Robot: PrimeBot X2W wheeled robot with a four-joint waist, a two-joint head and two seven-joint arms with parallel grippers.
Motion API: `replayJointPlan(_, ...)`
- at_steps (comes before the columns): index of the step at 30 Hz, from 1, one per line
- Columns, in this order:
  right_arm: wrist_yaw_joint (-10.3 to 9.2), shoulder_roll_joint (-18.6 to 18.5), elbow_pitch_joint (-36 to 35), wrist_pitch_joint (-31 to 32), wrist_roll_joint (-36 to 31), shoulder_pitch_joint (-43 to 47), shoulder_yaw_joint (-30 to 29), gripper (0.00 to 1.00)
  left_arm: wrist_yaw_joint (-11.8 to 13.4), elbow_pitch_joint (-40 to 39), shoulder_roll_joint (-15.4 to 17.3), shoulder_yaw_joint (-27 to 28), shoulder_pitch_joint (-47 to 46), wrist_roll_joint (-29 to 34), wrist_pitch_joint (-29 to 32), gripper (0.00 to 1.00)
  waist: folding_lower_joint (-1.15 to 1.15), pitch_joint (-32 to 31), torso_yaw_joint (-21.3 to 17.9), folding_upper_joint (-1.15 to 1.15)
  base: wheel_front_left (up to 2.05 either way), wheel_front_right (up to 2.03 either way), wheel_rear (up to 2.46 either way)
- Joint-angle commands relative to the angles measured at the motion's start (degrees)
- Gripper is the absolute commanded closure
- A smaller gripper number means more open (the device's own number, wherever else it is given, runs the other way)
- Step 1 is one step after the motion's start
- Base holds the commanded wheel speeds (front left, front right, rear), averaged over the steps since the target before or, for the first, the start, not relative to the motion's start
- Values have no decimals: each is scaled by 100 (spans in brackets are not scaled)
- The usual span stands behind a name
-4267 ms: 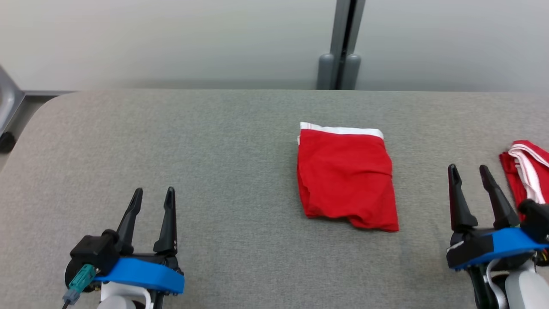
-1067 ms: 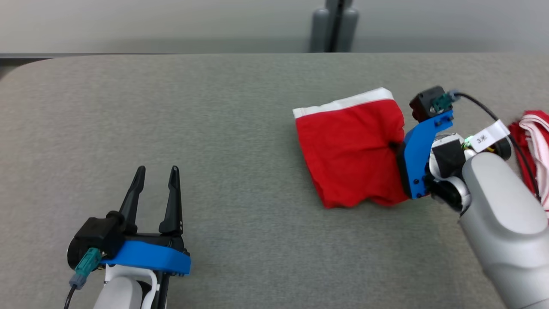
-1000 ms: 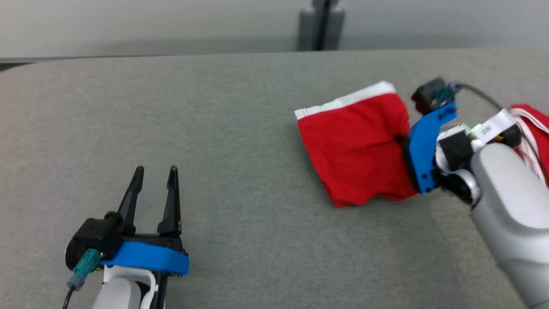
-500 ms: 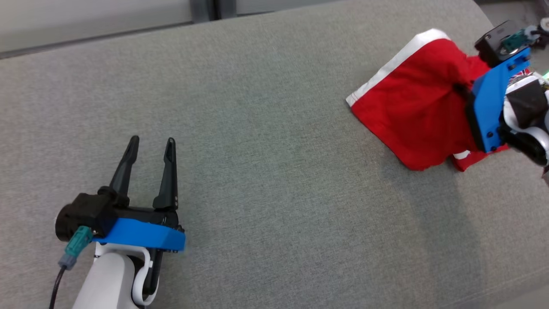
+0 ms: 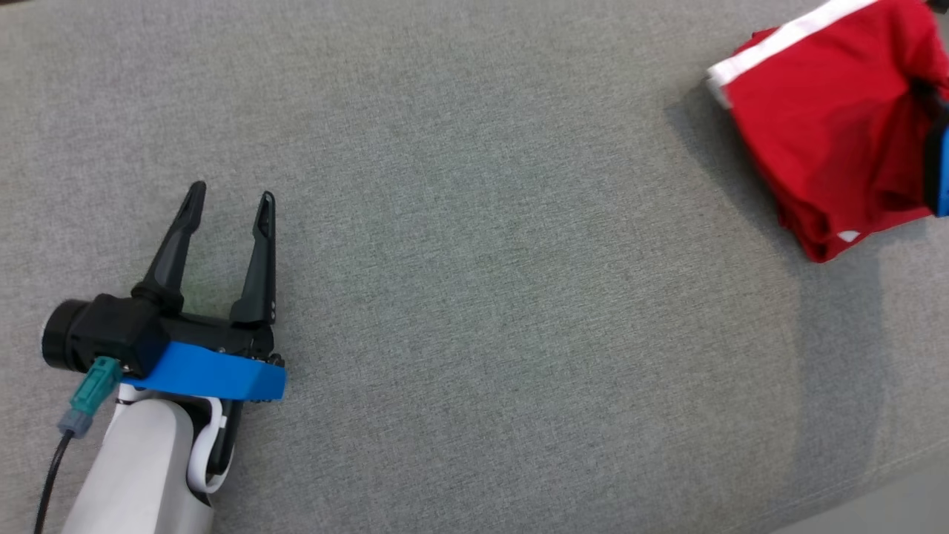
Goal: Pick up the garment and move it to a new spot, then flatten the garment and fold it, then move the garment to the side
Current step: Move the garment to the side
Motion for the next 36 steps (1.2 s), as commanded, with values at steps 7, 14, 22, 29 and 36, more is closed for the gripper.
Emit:
replayJointPlan(7, -5, 180, 1130, -692, -530, -203, -733, 100, 30, -252, 265, 5, -123, 75, 140, 0, 0, 236, 79, 0, 0, 0, 0)
replayJointPlan(14, -5, 566, 1888, -1134, -718, -214, -1344, 0, 68, -382, 343, 8, -16, 42, 241, 0, 0, 226, 75, 0, 0, 0, 0)
replayJointPlan(22, -4, 884, 2324, -1874, -901, -236, -1743, 0, 138, -202, 186, -57, 110, -23, 160, 0, 0, -241, 181, 0, 0, 0, 0)
replayJointPlan(29, -4, 1402, 1900, -2861, -463, 563, -1851, 0, 187, 270, -141, 54, 511, -243, 8, 0, 0, -1200, 519, 0, 0, 0, 0)
replayJointPlan(36, -4, 1531, 615, -3192, 199, 1940, -1718, 0, 211, 389, -396, 312, 945, -325, -20, 0, 0, -1952, 955, 0, 0, 0, 0)
